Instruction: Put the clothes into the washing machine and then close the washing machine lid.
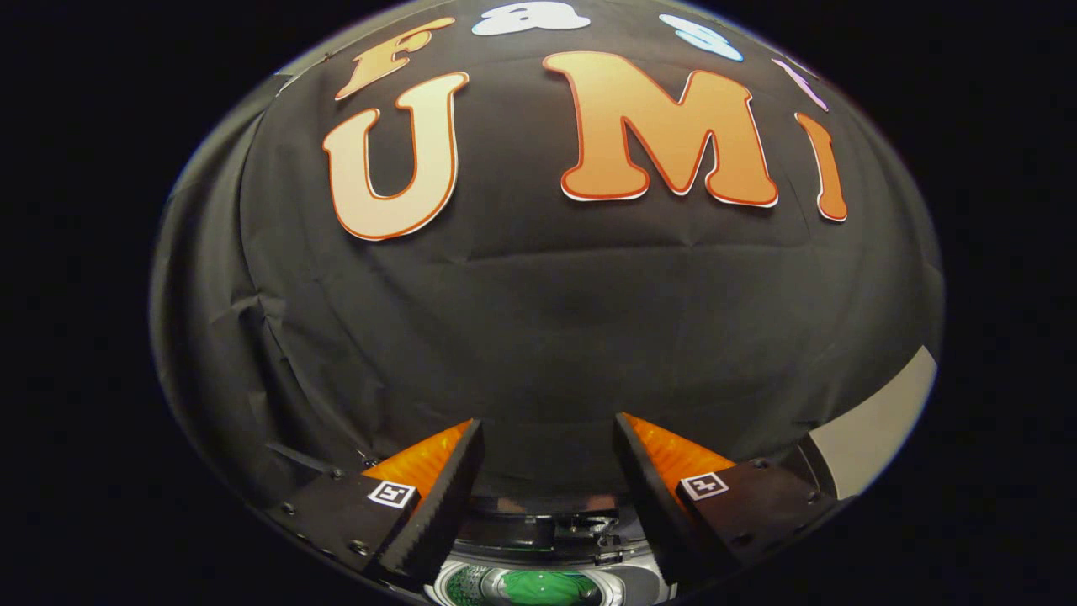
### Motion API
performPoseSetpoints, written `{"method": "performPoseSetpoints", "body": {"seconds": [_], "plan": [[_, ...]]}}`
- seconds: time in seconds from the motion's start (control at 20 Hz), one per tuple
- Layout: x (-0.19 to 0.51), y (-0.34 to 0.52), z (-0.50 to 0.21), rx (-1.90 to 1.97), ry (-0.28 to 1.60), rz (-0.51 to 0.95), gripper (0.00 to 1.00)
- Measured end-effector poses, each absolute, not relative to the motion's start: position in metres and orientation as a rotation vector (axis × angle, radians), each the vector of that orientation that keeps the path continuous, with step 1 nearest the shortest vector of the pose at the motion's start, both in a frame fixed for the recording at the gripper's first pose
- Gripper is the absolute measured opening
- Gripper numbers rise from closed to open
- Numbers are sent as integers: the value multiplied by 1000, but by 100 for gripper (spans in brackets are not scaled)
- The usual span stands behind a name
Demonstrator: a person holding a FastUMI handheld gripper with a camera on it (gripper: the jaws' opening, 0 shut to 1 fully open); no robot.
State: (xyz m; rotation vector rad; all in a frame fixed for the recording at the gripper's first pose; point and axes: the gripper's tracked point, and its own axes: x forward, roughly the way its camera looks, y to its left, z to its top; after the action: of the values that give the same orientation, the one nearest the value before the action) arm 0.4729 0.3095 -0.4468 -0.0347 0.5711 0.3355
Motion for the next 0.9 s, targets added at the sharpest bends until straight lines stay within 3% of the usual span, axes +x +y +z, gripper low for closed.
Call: {"method": "performPoseSetpoints", "body": {"seconds": [0.4,0.9], "plan": [[484,308,-458,-66,523,341,99],[440,292,-442,-44,420,344,99]]}}
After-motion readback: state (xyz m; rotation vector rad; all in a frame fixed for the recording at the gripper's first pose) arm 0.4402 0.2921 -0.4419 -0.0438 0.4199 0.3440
